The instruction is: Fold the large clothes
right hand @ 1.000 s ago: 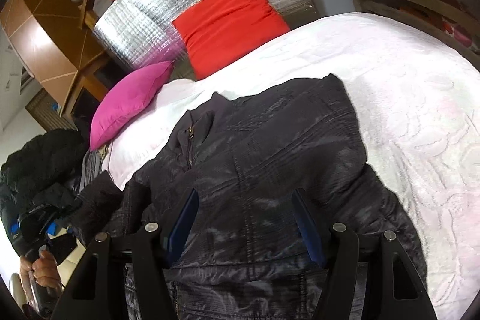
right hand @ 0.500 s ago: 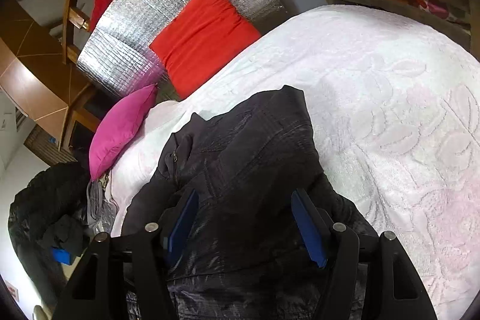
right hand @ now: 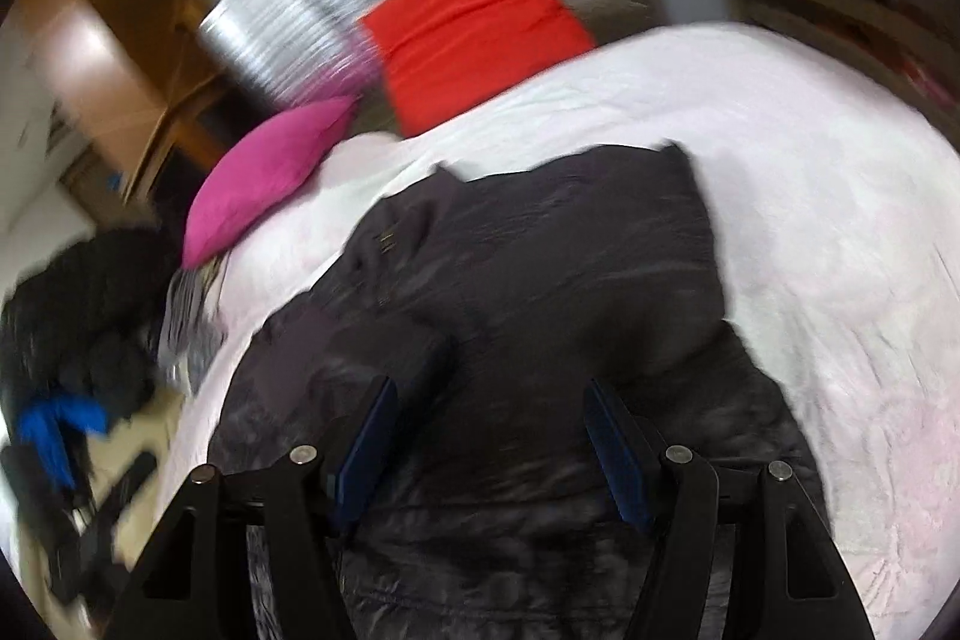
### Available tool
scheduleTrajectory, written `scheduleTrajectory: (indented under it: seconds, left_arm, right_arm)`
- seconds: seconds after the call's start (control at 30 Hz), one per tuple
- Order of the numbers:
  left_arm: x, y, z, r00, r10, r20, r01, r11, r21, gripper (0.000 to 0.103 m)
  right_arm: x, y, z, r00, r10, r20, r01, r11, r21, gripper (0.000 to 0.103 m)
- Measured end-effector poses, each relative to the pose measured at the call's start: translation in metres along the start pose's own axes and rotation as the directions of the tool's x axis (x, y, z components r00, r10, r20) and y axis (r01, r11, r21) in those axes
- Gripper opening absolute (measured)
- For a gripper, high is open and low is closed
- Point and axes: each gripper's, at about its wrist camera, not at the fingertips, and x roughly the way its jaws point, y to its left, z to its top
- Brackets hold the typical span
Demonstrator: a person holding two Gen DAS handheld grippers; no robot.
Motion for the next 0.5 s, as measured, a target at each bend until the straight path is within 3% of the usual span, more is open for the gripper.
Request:
scheduleTrajectory:
  seconds: [0.07,0.1,0.17,0.27,0.37,0.5]
  left_arm:
    - [0.021,0.027,-0.003,0.998,0.040,-0.048,-0.044,0.995,-0.092,0.076]
    - [0.034,0.035,-0.003,0.993,0.066,-0.101,-0.077,0.991,-0.111,0.061]
    - [0.046,0.036,-0.006,0.985,0.087,-0.147,-0.104,0.988,-0.116,0.047]
    - [0.059,0.040,0.004,0.981,0.114,-0.156,-0.136,0.981,-0.136,0.040]
    - [0.062,0.051,0.005,0.983,0.082,-0.166,-0.111,0.979,-0.173,0.039]
    - [0.062,0.053,0.006,0.980,0.079,-0.183,-0.108,0.983,-0.152,0.042]
  right_arm:
    - [0.001,0.023,-0.006,1.000,0.021,0.000,-0.021,0.996,-0.086,0.077]
    - [0.002,0.035,-0.009,1.000,0.025,0.005,-0.025,0.992,-0.126,0.082]
    - [0.004,0.060,-0.017,0.999,0.024,0.024,-0.018,0.975,-0.219,0.084]
    - [0.018,0.089,-0.022,1.000,0.013,0.007,-0.010,0.954,-0.299,0.084]
    - [0.042,0.120,-0.021,0.999,-0.020,-0.047,0.000,0.922,-0.387,0.084]
    - [0.074,0.158,-0.021,0.990,-0.088,-0.110,0.015,0.842,-0.539,0.084]
